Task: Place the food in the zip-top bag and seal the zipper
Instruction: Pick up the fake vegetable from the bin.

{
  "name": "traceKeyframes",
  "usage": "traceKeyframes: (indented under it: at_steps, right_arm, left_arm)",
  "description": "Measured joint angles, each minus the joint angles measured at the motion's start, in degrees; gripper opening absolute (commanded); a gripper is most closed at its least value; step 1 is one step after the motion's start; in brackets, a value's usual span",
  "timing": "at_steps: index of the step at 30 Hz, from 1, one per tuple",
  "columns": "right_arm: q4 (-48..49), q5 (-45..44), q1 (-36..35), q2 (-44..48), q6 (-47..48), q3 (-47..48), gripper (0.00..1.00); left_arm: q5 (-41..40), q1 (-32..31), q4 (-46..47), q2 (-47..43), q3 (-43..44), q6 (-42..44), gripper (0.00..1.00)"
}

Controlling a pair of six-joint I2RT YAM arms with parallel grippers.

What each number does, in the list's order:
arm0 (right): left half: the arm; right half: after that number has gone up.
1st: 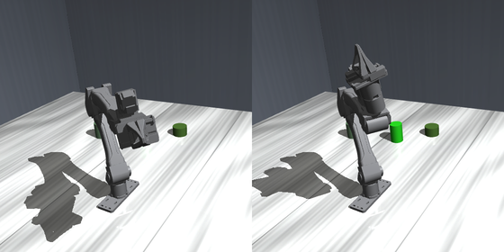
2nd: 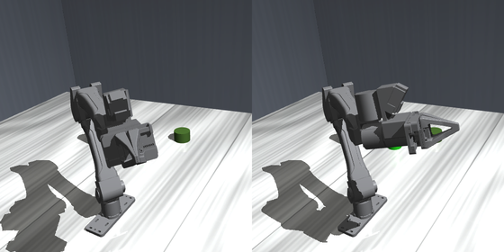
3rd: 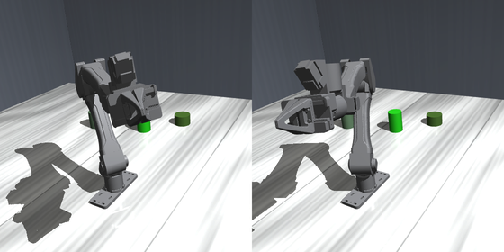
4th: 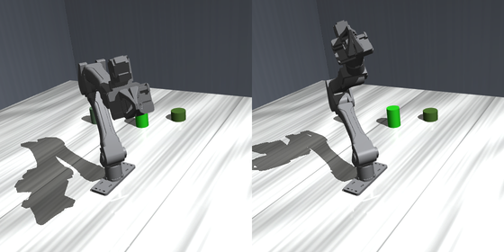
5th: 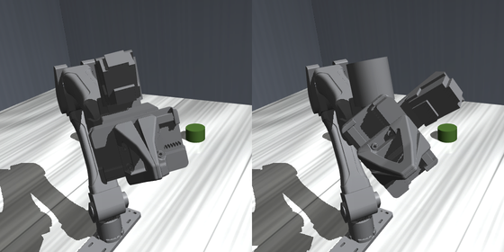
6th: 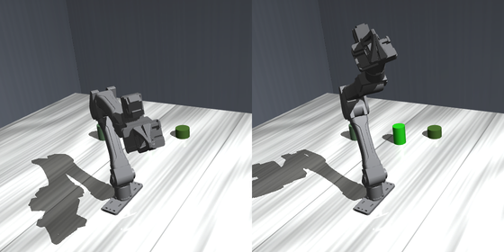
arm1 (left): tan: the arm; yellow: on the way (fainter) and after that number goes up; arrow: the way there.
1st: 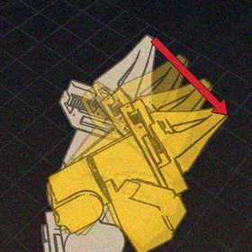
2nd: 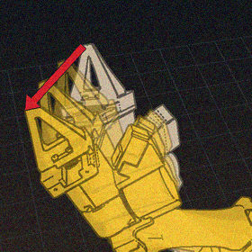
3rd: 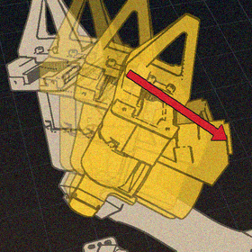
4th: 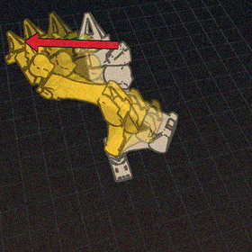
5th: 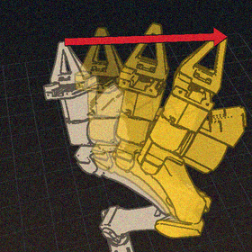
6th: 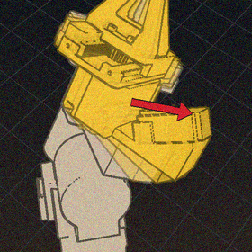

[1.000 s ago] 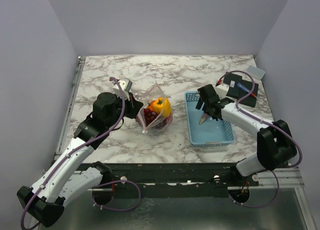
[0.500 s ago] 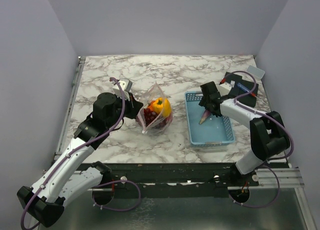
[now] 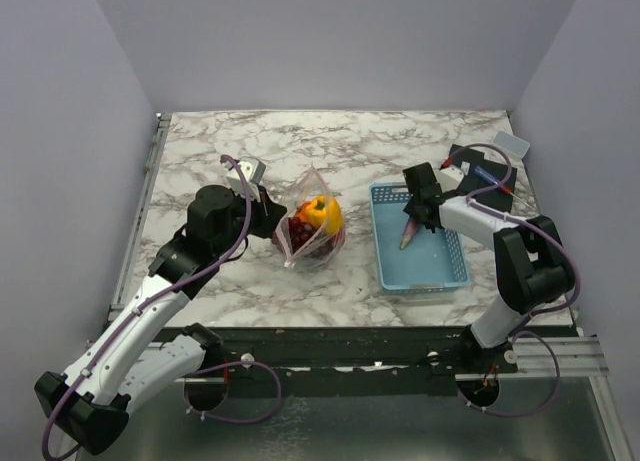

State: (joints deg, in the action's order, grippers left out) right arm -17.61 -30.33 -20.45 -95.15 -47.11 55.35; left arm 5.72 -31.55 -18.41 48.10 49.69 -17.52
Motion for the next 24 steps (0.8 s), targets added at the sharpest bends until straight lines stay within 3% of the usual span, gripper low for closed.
traceKeyframes:
  at_steps: [7,24]
  right_arm:
    - [1.51,1.31,0.42,0.02,0.33,-0.42,0.02]
    - [2.51,4.48,0.59,10.4,2.01,-5.11,0.01]
  left_arm:
    - [0.0,0.0,0.0,0.22,0.0,-0.02,0.0]
    - [0.02,0.37,-0.02,0.26,0.0,-0.02,0.0]
